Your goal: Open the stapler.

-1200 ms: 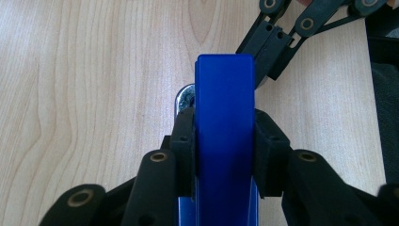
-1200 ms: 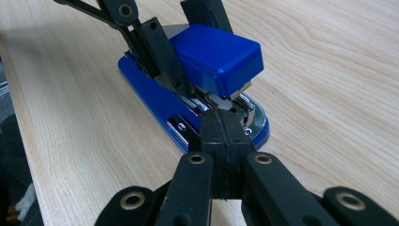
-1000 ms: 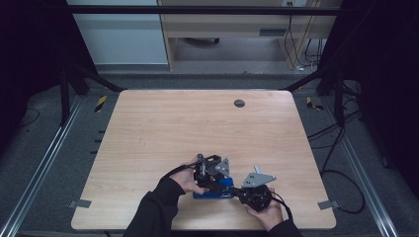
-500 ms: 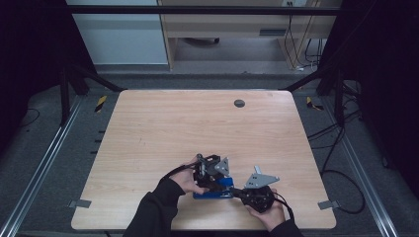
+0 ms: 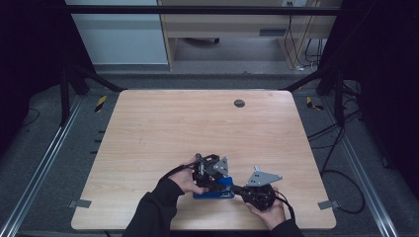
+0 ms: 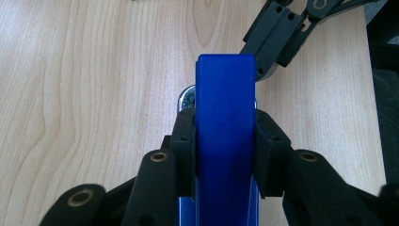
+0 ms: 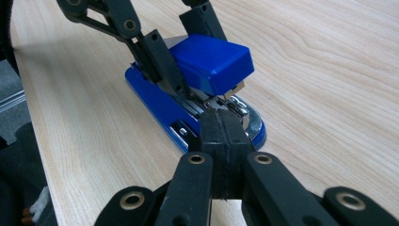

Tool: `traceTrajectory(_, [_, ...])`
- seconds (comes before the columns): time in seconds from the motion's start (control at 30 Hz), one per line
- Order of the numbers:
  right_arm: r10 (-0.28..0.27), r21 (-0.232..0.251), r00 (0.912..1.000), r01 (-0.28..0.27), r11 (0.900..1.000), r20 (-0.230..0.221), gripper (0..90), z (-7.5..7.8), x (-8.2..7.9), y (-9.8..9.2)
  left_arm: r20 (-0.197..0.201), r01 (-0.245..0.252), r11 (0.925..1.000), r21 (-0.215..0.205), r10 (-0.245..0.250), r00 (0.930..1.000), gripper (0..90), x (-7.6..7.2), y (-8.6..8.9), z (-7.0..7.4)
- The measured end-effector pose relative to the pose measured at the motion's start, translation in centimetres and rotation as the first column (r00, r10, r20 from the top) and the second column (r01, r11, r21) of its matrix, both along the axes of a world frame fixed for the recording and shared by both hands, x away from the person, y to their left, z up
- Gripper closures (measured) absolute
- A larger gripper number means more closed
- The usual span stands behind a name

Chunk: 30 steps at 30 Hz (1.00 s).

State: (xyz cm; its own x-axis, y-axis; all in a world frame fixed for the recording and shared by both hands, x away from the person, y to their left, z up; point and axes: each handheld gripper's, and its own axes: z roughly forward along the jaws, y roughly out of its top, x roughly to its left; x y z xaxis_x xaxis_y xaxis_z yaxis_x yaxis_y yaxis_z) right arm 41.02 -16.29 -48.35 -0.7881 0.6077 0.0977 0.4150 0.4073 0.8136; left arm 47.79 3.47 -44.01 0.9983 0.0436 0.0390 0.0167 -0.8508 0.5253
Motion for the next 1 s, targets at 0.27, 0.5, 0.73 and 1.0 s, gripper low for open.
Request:
traceTrajectory(0.27, [-0.011,0.008,0.9999,0.011,1.0,0.005,90.0,0.2,0.1,-0.1,-0.001,-0.005,0.9999,-0.013,0.005,1.0,65.7,0.0,0.2,0.2])
traceTrajectory(0.5, [-0.016,0.011,0.9998,0.016,1.0,0.013,90.0,0.3,0.3,-0.1,-0.01,-0.008,0.9996,-0.028,0.008,0.9999,65.7,0.1,0.6,0.4])
traceTrajectory(0.73, [-0.017,0.017,0.9997,0.017,1.0,0.017,90.0,0.5,0.4,-0.1,-0.018,-0.013,0.9985,-0.053,0.012,0.9998,65.8,0.2,1.0,0.5])
traceTrajectory(1.0, [0.001,0.035,0.9995,-0.002,0.999,0.033,90.0,0.8,0.5,-0.2,-0.026,-0.018,0.9955,-0.094,0.015,0.9995,65.8,0.1,1.6,0.5])
